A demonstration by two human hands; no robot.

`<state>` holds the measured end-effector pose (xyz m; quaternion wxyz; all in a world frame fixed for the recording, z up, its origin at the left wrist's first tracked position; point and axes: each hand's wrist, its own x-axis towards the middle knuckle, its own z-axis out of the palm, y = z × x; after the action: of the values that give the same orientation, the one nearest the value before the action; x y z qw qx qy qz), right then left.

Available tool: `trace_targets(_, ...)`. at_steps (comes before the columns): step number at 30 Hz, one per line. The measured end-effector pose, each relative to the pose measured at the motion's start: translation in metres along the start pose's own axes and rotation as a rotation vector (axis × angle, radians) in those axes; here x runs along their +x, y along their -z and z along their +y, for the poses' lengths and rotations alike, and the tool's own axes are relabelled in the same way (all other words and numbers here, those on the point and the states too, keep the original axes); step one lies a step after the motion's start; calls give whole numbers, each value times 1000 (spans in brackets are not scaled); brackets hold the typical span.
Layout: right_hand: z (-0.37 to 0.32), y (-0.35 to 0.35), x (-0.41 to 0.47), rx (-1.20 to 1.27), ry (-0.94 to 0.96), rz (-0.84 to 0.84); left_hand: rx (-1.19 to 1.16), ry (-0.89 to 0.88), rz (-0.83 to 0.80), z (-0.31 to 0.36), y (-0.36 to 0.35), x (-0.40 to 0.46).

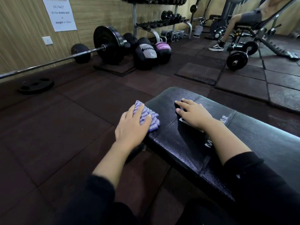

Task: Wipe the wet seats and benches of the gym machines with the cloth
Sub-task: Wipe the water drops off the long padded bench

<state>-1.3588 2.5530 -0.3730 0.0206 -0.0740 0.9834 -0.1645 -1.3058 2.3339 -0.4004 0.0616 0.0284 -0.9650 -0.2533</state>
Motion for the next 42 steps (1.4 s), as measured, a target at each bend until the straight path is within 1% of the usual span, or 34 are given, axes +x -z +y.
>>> trace_targets(1,0,0,1,-3,0,0,56,-26,35,3,-2,-14)
trace_targets(3,1,0,2,6,1,-5,198,-172,59,20,-8,-27)
trace_targets(5,3,1,4,44,12,-11,263,-313,-20,44,-16,-16)
trace_targets(6,3,2,5,65,16,-20,265,-338,-75,54,-19,-2)
trace_targets(8,5,4,6,95,17,-37,234,-305,-147,67,-23,31)
trace_targets(11,6,5,7,108,10,-41,213,-166,-180,60,-19,74)
trace_targets(13,6,5,6,104,12,-36,167,-76,-188,46,-11,81)
trace_targets(15,6,3,5,83,21,-36,107,-12,-156,30,-3,65)
trace_targets(18,7,2,4,70,32,-29,62,27,-26,10,4,13)
trace_targets(20,6,2,4,71,31,-27,104,-4,48,9,1,-17)
trace_targets(22,5,3,5,79,29,-28,226,-155,65,22,-6,-31)
trace_targets(24,6,3,8,101,23,-29,271,-315,3,45,-16,-27)
trace_targets(26,7,4,10,102,29,-36,241,-365,-75,65,-26,-6)
trace_targets(29,7,4,11,145,28,-25,218,-293,-125,80,-33,35)
trace_targets(32,5,7,7,159,-8,-19,194,-157,-95,71,-28,57)
trace_targets(35,-1,5,-2,82,-6,-13,189,-46,47,42,-15,43)
trace_targets(36,-6,3,-4,55,3,14,169,-3,71,32,-10,32)
trace_targets(38,-18,-3,-11,34,52,85,114,52,56,19,-3,8)
trace_targets(40,-30,-11,-19,81,147,129,153,14,33,18,-5,-9)
trace_targets(42,-39,-17,-25,171,219,157,277,-130,29,29,-11,-16)
